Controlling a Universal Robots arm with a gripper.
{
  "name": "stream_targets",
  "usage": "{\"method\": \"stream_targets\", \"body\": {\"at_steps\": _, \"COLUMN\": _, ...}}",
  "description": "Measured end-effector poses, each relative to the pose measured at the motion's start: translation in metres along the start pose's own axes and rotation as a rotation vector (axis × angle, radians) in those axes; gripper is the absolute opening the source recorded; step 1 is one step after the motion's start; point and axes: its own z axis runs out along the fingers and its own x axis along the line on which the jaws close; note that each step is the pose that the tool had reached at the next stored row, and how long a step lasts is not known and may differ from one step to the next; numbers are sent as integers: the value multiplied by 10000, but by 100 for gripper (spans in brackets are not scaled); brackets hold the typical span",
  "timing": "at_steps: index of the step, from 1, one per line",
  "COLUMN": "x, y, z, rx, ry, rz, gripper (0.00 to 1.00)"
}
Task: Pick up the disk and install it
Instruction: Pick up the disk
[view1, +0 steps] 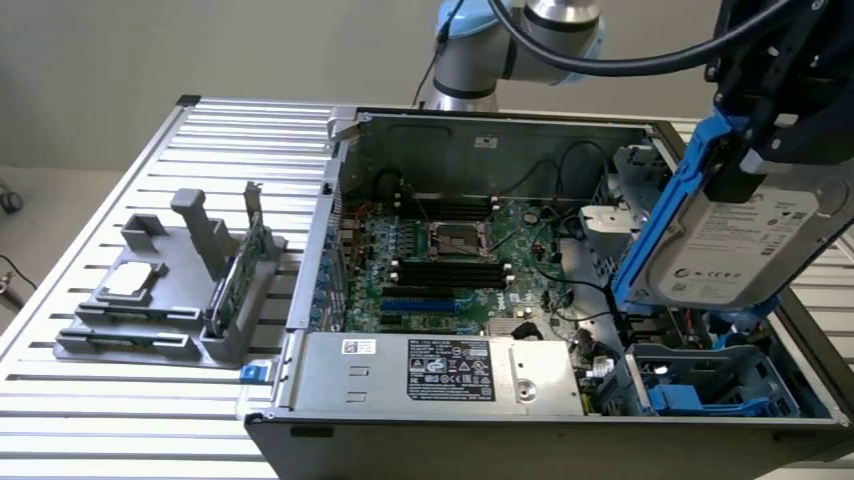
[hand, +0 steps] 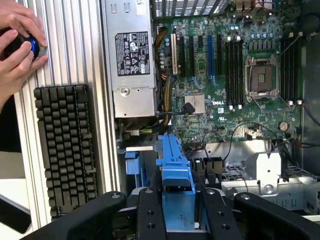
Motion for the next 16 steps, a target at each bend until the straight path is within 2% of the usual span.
{"method": "stream_targets", "body": {"at_steps": 6, "x": 158, "y": -170, "z": 1, "rx": 0, "ry": 1, "rz": 0, "gripper": 33}}
{"method": "stream_targets", "body": {"at_steps": 11, "x": 237, "y": -325, "z": 88, "rx": 0, "ry": 0, "rz": 0, "gripper": 33}}
{"method": "stream_targets", "body": {"at_steps": 16, "x": 271, "y": -355, "z": 172, "rx": 0, "ry": -10, "rz": -131, "gripper": 33}}
